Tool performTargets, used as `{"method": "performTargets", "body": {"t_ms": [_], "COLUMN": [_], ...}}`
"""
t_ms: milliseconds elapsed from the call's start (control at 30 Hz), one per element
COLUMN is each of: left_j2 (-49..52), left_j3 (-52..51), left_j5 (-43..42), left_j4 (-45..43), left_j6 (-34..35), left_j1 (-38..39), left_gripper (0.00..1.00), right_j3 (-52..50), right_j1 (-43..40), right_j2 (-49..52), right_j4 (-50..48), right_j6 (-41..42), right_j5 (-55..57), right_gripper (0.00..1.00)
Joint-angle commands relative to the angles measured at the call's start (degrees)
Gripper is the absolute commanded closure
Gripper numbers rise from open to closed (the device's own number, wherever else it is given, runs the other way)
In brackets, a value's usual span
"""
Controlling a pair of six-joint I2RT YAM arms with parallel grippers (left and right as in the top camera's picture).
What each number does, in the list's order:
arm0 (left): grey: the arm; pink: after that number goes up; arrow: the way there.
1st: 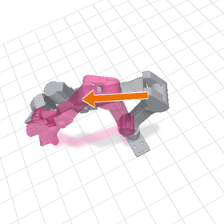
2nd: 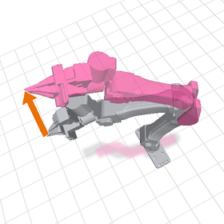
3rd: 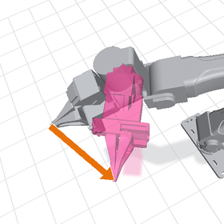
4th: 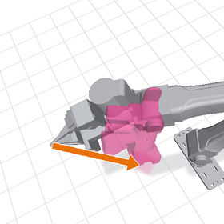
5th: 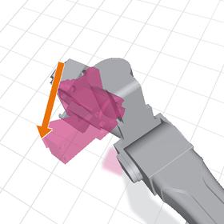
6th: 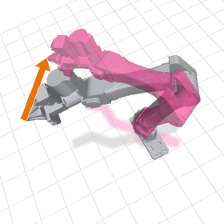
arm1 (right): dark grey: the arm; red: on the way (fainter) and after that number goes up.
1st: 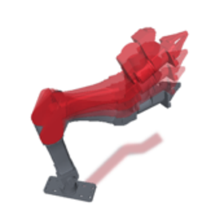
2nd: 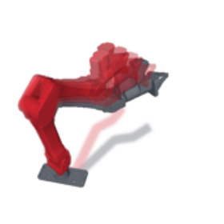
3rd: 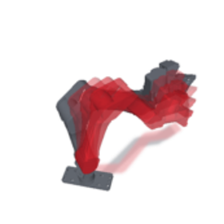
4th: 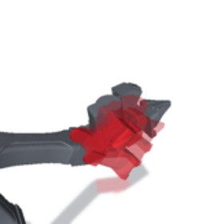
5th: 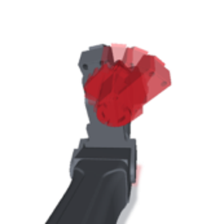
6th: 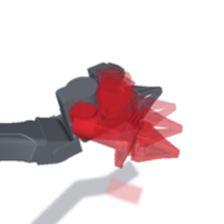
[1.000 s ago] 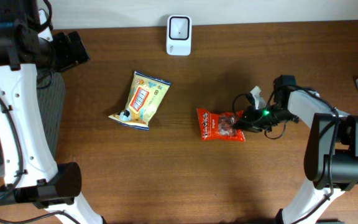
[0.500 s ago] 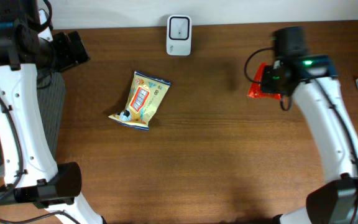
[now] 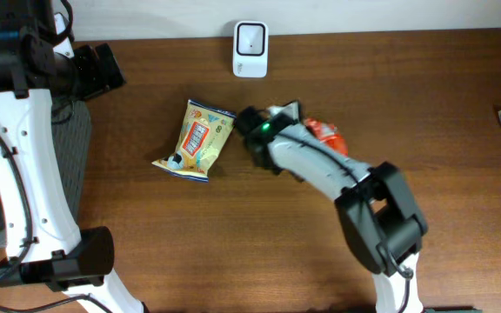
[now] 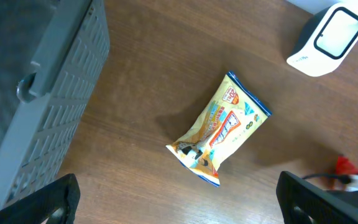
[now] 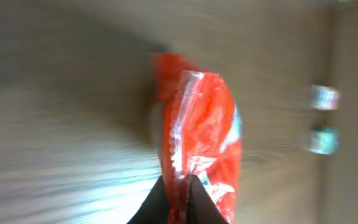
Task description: Scan the item barcode
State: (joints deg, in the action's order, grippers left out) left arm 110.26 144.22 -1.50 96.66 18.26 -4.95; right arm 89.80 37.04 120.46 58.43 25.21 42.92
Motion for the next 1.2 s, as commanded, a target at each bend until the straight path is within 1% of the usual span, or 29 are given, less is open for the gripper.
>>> {"method": "performTargets", "body": {"t_ms": [0, 33, 67, 100, 133, 167, 200, 267, 300, 333, 400, 433, 467, 500, 533, 567, 633, 667, 700, 867, 1000, 1033, 1067, 1100, 1133, 1167], "left_j2": [-0.1, -0.1, -0.1, -0.1, -0.1, -0.1, -0.1, -0.1, -0.1, -0.1, -0.1, -0.1, -0.1, -0.1, -0.1, -0.1, -0.1, -0.1, -0.1, -0.1, -0.1, -0.1, -0.1, -0.1, -0.1, -0.1], "left_j3": [0.3, 0.3, 0.3, 0.3, 0.3, 0.3, 0.3, 0.3, 0.3, 0.2, 0.3, 0.3, 0.3, 0.3, 0.3, 0.3, 0.3, 0.3, 0.3, 0.3, 0.3, 0.3, 0.3, 0.3, 0.3, 0.3], "left_j5": [0.2, 0.2, 0.2, 0.2, 0.2, 0.2, 0.2, 0.2, 0.2, 0.2, 0.2, 0.2, 0.2, 0.2, 0.2, 0.2, 0.2, 0.2, 0.2, 0.2, 0.2, 0.2, 0.2, 0.2, 0.2, 0.2], "left_j4": [0.0, 0.0, 0.0, 0.0, 0.0, 0.0, 0.0, 0.0, 0.0, 0.0, 0.0, 0.0, 0.0, 0.0, 0.0, 0.0, 0.0, 0.0, 0.0, 0.0, 0.0, 0.0, 0.0, 0.0, 0.0, 0.0], "left_j6": [0.6, 0.6, 0.6, 0.6, 0.6, 0.6, 0.6, 0.6, 0.6, 0.6, 0.6, 0.6, 0.6, 0.6, 0.6, 0.6, 0.6, 0.6, 0.6, 0.6, 0.6, 0.6, 0.6, 0.6, 0.6, 0.6], "left_j1": [-0.4, -0.4, -0.4, -0.4, -0.4, -0.4, -0.4, -0.4, -0.4, -0.4, -0.4, -0.4, -0.4, -0.4, -0.4, -0.4, -0.4, -0.4, -0.4, -0.4, -0.4, -0.4, -0.4, -0.4, -0.4, -0.4], "left_gripper": [0.01, 0.01, 0.01, 0.01, 0.01, 0.01, 0.01, 0.01, 0.01, 0.01, 0.01, 0.01, 0.01, 0.01, 0.01, 0.01, 0.01, 0.01, 0.01, 0.01, 0.01, 0.01, 0.01, 0.01, 0.01, 0.01], "right_j3": [4.6, 7.3, 10.2, 13.2, 17.5, 19.4, 23.4, 26.3, 26.3, 25.7, 22.4, 20.8, 19.1, 16.3, 13.3, 11.0, 7.1, 4.6, 2.9, -6.4, -7.8, -6.6, -4.4, -2.0, 3.0, 7.7], "right_j1": [2.1, 1.9, 1.5, 0.7, -1.0, -2.1, -5.2, -10.3, -13.3, -15.8, -20.3, -21.3, -22.0, -22.5, -22.5, -22.4, -22.0, -21.7, -21.5, -20.9, -18.1, -17.4, -17.1, -17.2, -18.0, -18.9], "right_j2": [-0.9, -1.3, -1.6, -1.6, -1.7, -1.7, -1.7, -1.7, -1.6, -1.6, -1.4, -1.4, -1.4, -1.4, -1.4, -1.4, -1.4, -1.4, -1.4, -1.4, -1.1, -1.2, -1.2, -1.2, -1.2, -1.2], "right_j4": [-0.5, 0.8, 2.8, 5.3, 9.0, 10.8, 15.5, 21.0, 23.1, 24.1, 24.5, 23.6, 22.2, 19.2, 15.6, 12.6, 7.6, 4.7, 2.8, -10.3, -20.0, -20.8, -19.7, -17.4, -11.2, -5.1], "right_j6": [1.4, 1.4, 1.4, 1.5, 1.4, 1.4, 1.4, 1.3, 0.0, -1.9, -5.9, -6.7, -6.9, -7.0, -7.0, -7.0, -6.6, -5.8, -4.8, 2.7, 2.7, 1.6, -1.0, -3.0, -4.0, -4.0], "right_j5": [-17.9, -21.7, -23.6, -24.8, -26.5, -27.3, -29.6, -31.9, -34.3, -37.7, -47.0, -49.3, -50.9, -53.0, -55.3, -57.2, -58.8, -58.8, -58.8, -59.8, -69.2, -69.4, -69.2, -68.4, -64.5, -60.2], "right_gripper": [0.61, 0.31, 0.26, 0.15, 0.01, 0.01, 0.01, 0.01, 0.0, 0.2, 0.3, 0.35, 0.45, 0.61, 0.72, 0.75, 0.75, 0.8, 0.82, 0.83, 0.85, 0.82, 0.72, 0.67, 0.6, 0.6]}}
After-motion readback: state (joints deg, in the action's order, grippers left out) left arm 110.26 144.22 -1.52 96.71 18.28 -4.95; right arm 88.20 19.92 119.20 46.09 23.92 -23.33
